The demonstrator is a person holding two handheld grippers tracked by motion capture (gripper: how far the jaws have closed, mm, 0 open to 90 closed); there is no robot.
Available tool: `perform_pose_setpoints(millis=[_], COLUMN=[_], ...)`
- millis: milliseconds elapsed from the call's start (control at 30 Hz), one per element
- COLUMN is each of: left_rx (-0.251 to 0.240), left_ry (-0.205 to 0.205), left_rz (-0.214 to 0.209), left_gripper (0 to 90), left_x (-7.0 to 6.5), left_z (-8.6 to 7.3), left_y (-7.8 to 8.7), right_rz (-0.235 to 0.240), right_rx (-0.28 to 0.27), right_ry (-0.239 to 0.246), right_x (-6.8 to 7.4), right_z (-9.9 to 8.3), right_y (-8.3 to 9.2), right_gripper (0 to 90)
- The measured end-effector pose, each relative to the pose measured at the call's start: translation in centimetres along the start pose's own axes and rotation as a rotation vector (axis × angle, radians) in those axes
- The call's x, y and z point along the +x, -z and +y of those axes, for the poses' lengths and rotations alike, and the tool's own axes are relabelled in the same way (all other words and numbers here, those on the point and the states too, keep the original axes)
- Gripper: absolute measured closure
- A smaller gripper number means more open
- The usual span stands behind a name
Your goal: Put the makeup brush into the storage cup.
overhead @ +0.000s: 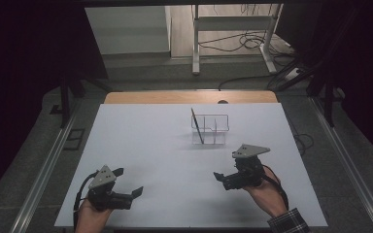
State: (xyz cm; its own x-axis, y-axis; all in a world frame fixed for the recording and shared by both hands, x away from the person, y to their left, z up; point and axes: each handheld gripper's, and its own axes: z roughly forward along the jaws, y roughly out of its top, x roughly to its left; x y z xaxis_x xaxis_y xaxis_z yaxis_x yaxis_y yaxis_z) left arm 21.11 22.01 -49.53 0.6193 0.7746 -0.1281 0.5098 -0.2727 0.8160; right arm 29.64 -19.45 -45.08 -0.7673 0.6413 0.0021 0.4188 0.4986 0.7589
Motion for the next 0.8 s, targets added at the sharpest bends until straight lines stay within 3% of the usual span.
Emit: perform_pose_setpoints(millis=[800], left_rx=[0.001], left_ry=[0.001], left_rz=[0.000], left_gripper=[2.4], left_x=[0.0], left_z=[0.0], left_y=[0.0], right_rz=[-0.014], right_rx=[-0.006], right_ry=[-0.016], right_x=[-0.3], right_z=[-1.1], right_y=[1.2], right_gripper=[1.6])
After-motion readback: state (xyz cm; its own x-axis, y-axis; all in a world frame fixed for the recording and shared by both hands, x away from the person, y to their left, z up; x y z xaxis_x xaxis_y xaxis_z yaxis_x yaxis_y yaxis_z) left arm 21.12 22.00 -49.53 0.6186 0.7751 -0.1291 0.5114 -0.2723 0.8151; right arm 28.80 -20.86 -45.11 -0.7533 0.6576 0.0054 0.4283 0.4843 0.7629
